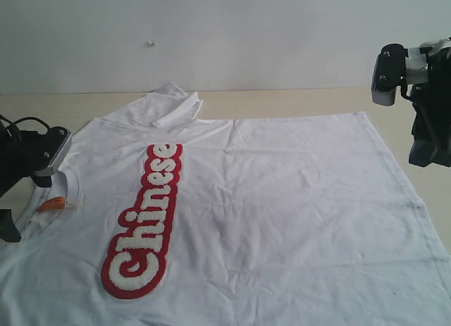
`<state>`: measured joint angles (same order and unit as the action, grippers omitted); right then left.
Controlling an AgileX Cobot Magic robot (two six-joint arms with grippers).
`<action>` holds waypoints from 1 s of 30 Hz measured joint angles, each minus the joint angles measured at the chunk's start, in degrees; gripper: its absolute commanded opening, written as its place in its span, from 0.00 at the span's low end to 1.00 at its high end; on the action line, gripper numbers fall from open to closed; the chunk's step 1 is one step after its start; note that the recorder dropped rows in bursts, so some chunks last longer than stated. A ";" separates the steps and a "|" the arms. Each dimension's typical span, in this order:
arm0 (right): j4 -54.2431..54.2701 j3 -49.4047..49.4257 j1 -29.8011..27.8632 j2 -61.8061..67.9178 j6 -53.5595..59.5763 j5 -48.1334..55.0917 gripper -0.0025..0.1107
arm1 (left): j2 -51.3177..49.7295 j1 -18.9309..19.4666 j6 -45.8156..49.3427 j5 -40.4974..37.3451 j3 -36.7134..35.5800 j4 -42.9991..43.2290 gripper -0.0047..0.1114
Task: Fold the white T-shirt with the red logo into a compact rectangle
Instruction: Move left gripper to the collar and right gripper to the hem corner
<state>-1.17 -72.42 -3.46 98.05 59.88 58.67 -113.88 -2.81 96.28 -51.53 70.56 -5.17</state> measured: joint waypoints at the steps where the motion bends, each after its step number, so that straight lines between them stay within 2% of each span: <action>1: 0.00 0.00 0.00 0.00 0.00 0.00 0.49 | -0.59 0.00 -0.25 0.00 0.27 0.00 0.94; 9: 0.00 0.00 0.00 0.00 0.00 0.00 0.49 | -2.94 0.88 -2.43 -1.97 5.24 0.25 0.94; 19: 0.00 0.00 0.00 0.00 0.10 -0.09 0.49 | -6.21 1.23 -2.66 -3.96 5.48 0.37 0.94; 30: 0.00 0.00 0.00 0.00 1.22 -0.09 0.49 | -6.61 1.23 -5.71 -2.07 5.60 1.12 0.94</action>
<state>-1.17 -72.42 -3.46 98.05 61.10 58.58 -120.48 -1.58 90.57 -53.60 76.15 -4.05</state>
